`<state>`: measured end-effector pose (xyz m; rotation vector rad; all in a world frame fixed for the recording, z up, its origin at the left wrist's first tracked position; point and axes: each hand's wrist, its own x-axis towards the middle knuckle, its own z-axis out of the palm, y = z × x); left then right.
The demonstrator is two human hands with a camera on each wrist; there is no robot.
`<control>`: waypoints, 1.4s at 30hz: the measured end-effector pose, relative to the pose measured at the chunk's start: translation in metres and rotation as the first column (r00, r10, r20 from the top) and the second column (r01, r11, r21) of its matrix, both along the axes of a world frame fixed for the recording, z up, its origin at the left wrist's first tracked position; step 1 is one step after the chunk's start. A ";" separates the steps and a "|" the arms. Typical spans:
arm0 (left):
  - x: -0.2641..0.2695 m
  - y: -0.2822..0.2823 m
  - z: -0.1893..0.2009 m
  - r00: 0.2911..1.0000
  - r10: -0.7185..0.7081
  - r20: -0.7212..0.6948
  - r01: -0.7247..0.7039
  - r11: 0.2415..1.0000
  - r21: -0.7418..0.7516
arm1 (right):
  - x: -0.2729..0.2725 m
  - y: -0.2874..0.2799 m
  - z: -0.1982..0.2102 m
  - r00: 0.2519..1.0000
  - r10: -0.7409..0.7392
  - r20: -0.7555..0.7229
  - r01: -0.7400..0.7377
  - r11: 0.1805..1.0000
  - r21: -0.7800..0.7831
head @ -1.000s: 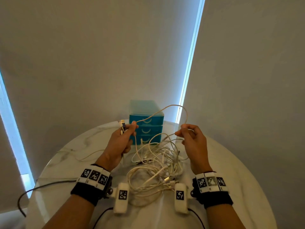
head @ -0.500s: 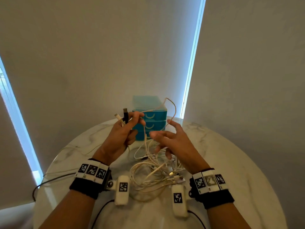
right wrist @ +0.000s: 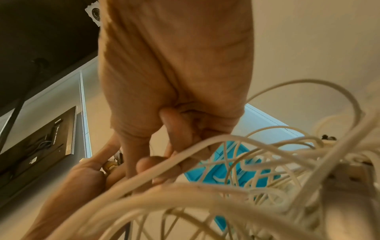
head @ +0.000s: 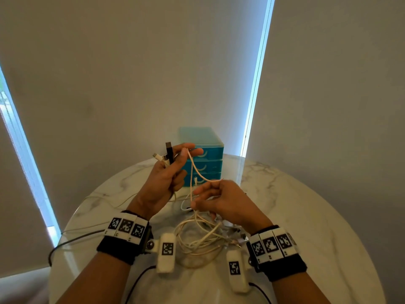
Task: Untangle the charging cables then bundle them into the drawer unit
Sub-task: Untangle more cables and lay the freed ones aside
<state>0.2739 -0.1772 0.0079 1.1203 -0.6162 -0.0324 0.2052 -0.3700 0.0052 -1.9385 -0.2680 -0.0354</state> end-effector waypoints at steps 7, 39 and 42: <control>0.004 -0.004 -0.003 0.998 0.018 -0.066 -0.013 0.997 0.073 | 0.006 -0.036 0.012 0.884 -0.456 0.106 0.337 0.777 0.531; 0.018 0.005 -0.006 0.878 0.457 -0.144 -0.472 0.876 -0.100 | 0.008 -0.024 -0.002 0.992 -0.037 -0.124 0.061 0.979 0.193; 0.015 -0.002 -0.008 0.897 0.427 -0.114 -0.437 0.896 -0.077 | 0.011 -0.011 -0.009 0.997 -0.079 0.006 0.079 0.996 -0.043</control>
